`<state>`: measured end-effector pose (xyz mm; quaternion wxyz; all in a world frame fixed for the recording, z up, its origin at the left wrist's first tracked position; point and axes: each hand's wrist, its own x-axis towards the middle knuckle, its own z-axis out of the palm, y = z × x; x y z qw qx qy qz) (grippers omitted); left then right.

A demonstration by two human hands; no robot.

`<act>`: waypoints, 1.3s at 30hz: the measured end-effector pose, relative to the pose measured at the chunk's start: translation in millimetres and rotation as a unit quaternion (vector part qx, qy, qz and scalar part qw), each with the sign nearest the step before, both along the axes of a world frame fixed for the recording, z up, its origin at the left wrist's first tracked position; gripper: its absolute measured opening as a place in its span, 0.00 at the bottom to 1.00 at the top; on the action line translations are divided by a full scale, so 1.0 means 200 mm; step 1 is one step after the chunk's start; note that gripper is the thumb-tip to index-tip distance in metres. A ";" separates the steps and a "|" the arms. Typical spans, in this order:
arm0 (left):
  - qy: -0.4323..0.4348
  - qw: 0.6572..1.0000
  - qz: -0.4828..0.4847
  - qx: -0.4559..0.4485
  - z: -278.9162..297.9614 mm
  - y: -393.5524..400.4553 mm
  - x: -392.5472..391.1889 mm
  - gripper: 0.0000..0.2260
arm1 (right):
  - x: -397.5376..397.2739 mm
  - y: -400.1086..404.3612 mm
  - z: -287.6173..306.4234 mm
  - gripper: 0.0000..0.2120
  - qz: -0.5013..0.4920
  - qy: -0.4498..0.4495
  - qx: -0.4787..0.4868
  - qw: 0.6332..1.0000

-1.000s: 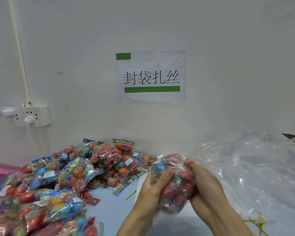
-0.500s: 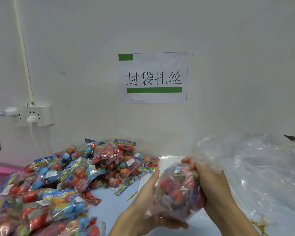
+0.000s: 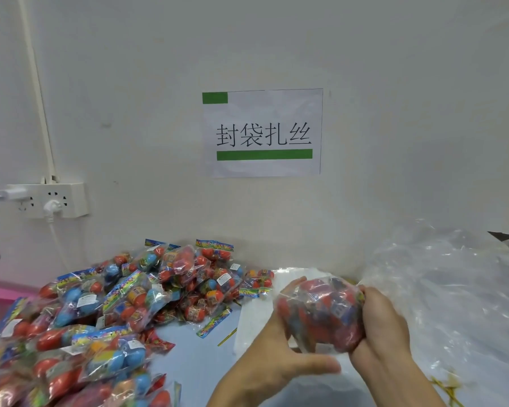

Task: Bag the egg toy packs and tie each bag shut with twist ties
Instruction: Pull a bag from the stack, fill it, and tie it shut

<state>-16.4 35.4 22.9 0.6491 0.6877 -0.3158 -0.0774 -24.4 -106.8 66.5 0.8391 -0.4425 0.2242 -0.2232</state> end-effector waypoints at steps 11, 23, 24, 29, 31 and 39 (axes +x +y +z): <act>0.114 0.978 0.113 -0.130 0.04 0.05 0.08 0.20 | -0.01 0.08 -0.01 0.22 -0.018 -0.104 -0.281 0.954; 0.348 0.913 -0.067 -0.202 0.03 0.08 0.09 0.22 | -0.15 0.08 0.09 0.19 0.277 -0.163 -0.353 0.879; 0.353 0.903 -0.077 -0.230 0.03 0.08 0.10 0.24 | -0.16 0.12 0.11 0.26 0.301 -0.151 -0.355 0.872; 0.302 0.934 -0.035 -0.186 0.00 0.03 0.13 0.17 | -0.20 0.19 0.18 0.32 0.170 -0.071 -0.369 0.911; 0.210 0.975 0.032 -0.061 -0.02 0.01 0.11 0.18 | -0.12 0.09 0.09 0.24 0.151 -0.070 -0.226 0.960; -0.051 0.998 -0.022 0.021 -0.06 -0.01 0.07 0.49 | -0.07 -0.01 0.03 0.15 -0.003 -0.011 -0.122 0.992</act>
